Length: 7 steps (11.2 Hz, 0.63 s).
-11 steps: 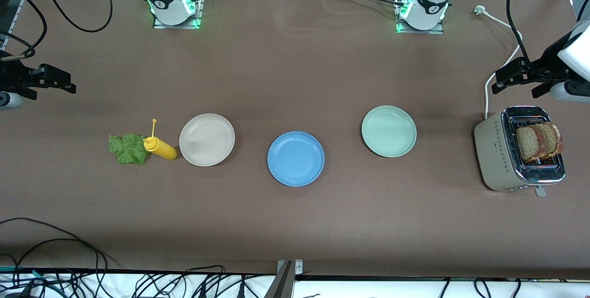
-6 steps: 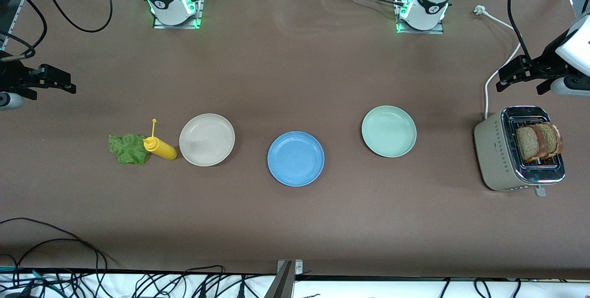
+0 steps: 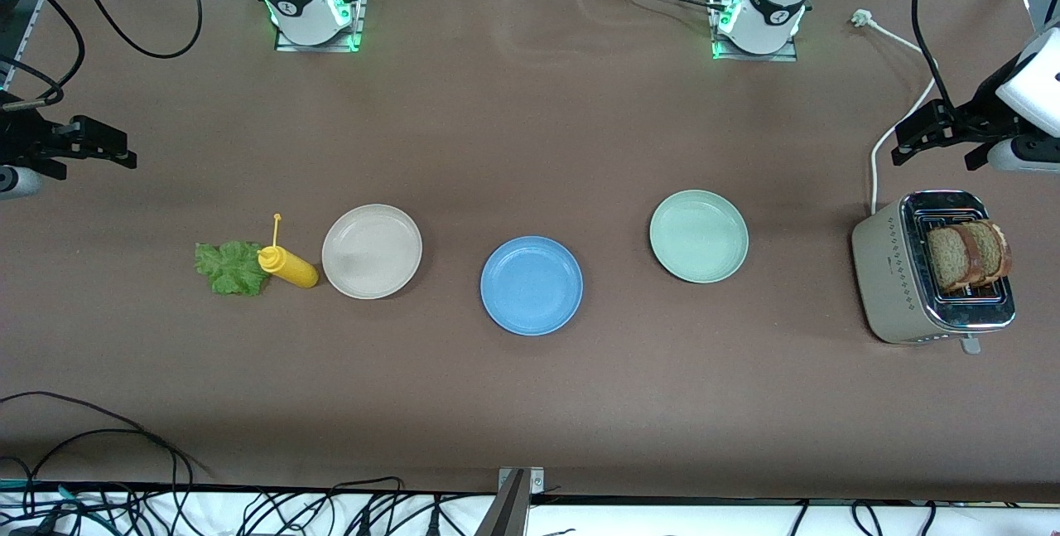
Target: Make sandwich in blue plate with both arms
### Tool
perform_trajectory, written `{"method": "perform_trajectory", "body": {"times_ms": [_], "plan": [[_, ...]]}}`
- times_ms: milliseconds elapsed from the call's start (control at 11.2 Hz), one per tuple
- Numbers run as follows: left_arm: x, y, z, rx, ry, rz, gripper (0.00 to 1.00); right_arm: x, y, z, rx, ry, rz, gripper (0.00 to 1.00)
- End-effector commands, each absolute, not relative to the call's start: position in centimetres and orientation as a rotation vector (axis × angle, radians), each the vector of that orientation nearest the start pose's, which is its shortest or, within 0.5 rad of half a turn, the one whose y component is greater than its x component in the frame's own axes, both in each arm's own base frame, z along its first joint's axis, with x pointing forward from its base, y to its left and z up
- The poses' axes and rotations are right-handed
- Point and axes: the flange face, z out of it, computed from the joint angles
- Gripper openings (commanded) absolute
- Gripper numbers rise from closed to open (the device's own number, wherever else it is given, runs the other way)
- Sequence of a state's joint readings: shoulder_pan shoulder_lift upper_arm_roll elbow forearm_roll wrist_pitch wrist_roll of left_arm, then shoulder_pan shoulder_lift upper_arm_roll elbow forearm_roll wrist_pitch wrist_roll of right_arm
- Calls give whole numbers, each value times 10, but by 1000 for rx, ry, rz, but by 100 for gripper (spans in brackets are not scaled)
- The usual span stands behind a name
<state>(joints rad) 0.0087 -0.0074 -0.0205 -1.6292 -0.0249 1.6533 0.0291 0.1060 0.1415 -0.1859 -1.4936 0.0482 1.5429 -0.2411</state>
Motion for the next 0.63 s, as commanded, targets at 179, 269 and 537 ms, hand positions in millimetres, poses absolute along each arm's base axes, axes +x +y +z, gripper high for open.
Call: {"method": "perform_trajectory", "body": {"times_ms": [179,269,537], "plan": [[556,-7,607,-3140,82,-60,100,585,-23,584,-3107,-153,141,100],[556,-7,607,-3140,82,-60,100,585,-23,584,-3106,-158,141,100],[557,-9,607,-3140,87,-65,100,585,-24,584,-3106,-169,141,100]]}}
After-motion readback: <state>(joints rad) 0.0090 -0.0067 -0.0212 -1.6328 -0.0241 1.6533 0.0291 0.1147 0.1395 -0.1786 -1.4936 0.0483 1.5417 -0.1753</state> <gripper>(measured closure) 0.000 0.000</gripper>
